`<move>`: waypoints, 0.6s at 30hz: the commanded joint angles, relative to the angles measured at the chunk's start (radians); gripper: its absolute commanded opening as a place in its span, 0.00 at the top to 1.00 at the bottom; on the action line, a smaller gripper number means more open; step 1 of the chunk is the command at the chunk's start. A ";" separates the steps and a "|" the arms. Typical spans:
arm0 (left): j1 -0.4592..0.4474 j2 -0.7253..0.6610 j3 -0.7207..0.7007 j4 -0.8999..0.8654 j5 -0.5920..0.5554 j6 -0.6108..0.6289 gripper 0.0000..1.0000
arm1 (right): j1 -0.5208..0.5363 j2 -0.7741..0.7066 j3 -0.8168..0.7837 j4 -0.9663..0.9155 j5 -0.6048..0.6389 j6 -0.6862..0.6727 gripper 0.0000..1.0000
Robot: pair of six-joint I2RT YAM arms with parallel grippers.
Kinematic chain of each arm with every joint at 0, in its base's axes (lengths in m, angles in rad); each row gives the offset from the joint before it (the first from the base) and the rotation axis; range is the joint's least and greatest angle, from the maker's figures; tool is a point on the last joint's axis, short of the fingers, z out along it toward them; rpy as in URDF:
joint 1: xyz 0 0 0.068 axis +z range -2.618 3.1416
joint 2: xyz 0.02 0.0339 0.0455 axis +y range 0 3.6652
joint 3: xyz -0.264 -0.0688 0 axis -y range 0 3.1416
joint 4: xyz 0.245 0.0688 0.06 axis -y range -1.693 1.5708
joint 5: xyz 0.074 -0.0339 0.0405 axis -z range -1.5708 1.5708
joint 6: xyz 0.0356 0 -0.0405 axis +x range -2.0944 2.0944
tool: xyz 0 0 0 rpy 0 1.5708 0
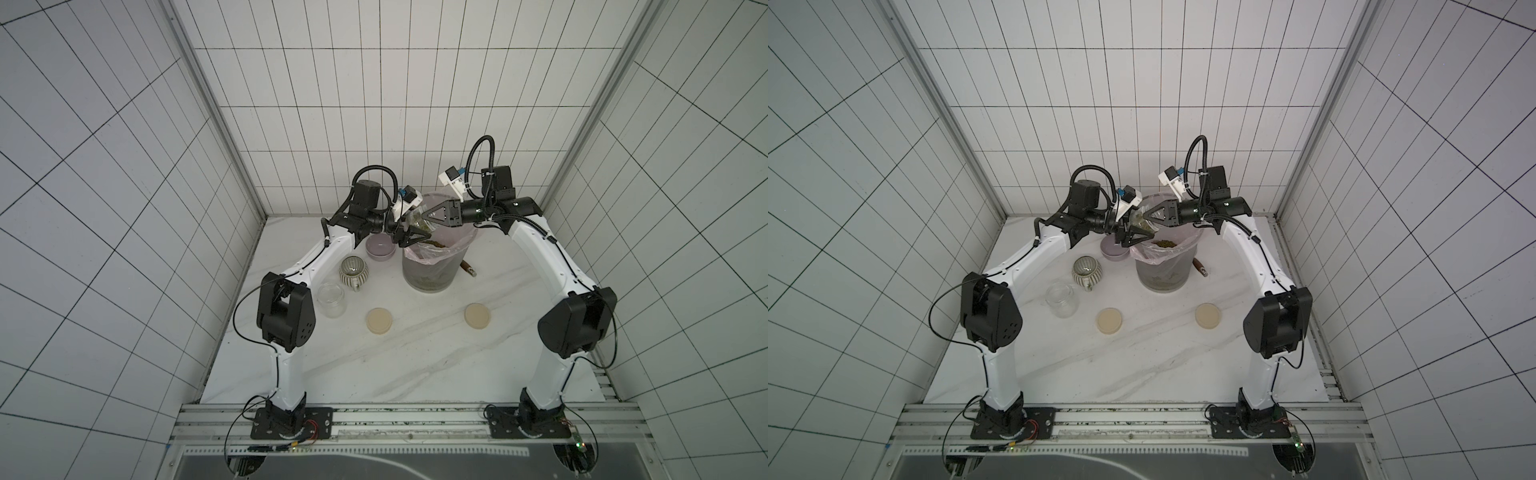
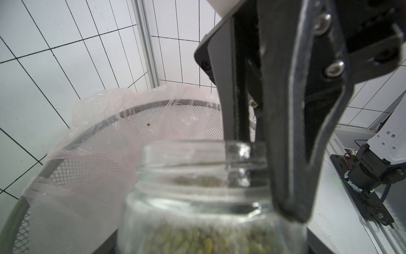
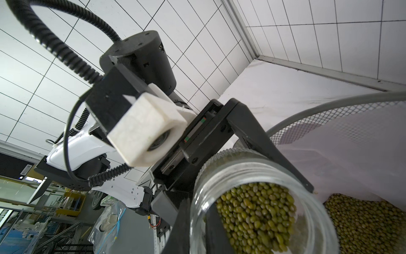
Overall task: Empty moldy mung beans from jars
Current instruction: Pour the moldy mung beans from the jar into the trash bin.
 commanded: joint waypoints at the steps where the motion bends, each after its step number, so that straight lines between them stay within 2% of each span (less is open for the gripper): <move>1: 0.004 -0.059 -0.002 0.055 0.076 -0.035 0.74 | 0.025 0.021 -0.061 -0.034 -0.011 -0.036 0.90; 4: 0.011 -0.073 -0.024 0.084 0.115 -0.053 0.74 | 0.022 0.025 -0.076 -0.031 -0.029 -0.032 0.66; 6: 0.016 -0.082 -0.034 0.098 0.126 -0.060 0.75 | 0.013 0.027 -0.082 -0.031 -0.040 -0.036 0.63; 9: 0.022 -0.094 -0.038 0.107 0.139 -0.064 0.75 | -0.002 0.038 -0.065 -0.035 -0.053 -0.044 0.63; 12: 0.025 -0.105 -0.040 0.106 0.143 -0.059 0.75 | -0.007 0.059 -0.015 -0.038 -0.060 -0.050 0.69; 18: 0.022 -0.097 -0.034 0.117 0.147 -0.071 0.75 | 0.004 0.060 0.018 -0.039 -0.102 -0.050 0.87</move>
